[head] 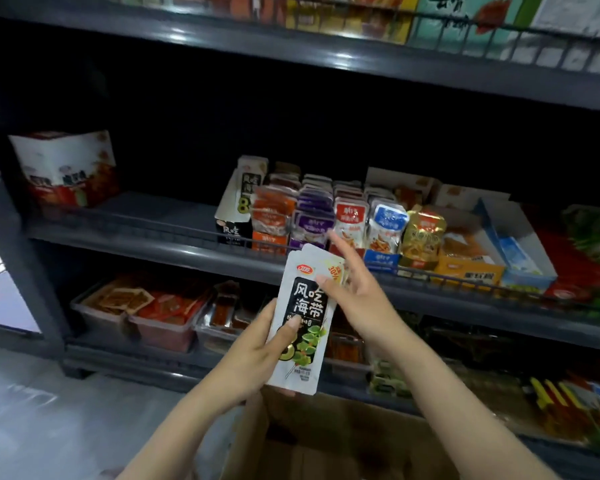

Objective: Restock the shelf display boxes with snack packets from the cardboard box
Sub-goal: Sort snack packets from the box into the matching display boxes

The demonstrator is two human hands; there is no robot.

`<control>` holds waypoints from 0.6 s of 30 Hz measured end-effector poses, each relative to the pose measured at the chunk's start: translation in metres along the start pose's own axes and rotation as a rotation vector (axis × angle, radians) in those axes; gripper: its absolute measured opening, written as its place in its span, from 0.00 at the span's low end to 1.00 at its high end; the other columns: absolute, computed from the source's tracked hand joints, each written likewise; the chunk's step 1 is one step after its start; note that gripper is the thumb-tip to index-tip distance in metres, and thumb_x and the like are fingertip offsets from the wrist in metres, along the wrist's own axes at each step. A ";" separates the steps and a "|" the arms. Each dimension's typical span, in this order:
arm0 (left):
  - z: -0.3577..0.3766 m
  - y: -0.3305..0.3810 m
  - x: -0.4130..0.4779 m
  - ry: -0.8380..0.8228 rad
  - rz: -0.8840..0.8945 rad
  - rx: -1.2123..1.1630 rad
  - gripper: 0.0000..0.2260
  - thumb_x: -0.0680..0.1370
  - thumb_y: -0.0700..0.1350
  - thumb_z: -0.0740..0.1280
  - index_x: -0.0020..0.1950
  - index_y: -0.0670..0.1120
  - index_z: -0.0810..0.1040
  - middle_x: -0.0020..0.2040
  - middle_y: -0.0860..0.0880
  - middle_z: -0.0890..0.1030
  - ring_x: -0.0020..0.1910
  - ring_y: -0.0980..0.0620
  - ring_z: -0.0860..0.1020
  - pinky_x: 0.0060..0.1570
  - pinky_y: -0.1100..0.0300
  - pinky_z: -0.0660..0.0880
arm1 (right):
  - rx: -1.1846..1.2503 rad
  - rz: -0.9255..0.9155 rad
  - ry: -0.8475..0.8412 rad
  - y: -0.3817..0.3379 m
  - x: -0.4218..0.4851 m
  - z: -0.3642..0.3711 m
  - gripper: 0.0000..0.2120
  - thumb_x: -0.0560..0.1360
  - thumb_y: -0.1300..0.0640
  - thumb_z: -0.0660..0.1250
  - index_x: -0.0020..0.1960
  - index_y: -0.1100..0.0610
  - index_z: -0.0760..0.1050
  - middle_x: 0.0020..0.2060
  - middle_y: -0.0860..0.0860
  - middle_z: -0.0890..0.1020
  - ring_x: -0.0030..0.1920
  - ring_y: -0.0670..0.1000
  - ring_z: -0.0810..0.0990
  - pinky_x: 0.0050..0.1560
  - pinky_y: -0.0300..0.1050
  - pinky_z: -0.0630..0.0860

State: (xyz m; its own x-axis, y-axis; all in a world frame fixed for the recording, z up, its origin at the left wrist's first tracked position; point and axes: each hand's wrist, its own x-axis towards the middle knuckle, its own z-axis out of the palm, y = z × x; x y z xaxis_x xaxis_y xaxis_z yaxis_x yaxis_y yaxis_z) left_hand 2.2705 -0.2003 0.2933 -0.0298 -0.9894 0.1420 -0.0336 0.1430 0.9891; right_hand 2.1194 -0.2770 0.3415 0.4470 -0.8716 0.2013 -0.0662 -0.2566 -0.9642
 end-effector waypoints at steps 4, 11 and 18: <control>-0.029 0.013 0.016 0.064 0.062 0.024 0.13 0.80 0.50 0.59 0.65 0.56 0.70 0.52 0.57 0.82 0.48 0.55 0.83 0.31 0.66 0.77 | -0.270 -0.074 -0.123 -0.023 0.035 0.008 0.22 0.77 0.56 0.67 0.69 0.45 0.68 0.59 0.42 0.78 0.59 0.46 0.79 0.57 0.49 0.79; -0.073 0.023 0.051 0.060 0.177 0.098 0.17 0.77 0.52 0.61 0.65 0.57 0.69 0.57 0.60 0.80 0.57 0.59 0.79 0.55 0.60 0.77 | -0.184 0.077 -0.343 -0.049 0.094 0.015 0.29 0.71 0.69 0.72 0.62 0.42 0.69 0.52 0.50 0.83 0.51 0.49 0.83 0.50 0.46 0.82; -0.123 0.049 0.114 0.176 0.325 0.208 0.11 0.76 0.57 0.58 0.54 0.52 0.69 0.43 0.64 0.80 0.42 0.65 0.79 0.40 0.66 0.75 | -0.250 0.034 -0.283 -0.079 0.167 0.031 0.30 0.67 0.71 0.74 0.63 0.51 0.70 0.50 0.55 0.83 0.46 0.50 0.84 0.43 0.44 0.82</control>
State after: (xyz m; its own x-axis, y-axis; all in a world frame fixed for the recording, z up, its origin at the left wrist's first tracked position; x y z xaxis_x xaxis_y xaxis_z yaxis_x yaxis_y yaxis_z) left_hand 2.3882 -0.3087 0.3628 0.0987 -0.8785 0.4674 -0.2519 0.4323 0.8658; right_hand 2.2269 -0.3895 0.4464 0.6673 -0.7405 0.0805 -0.2851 -0.3538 -0.8908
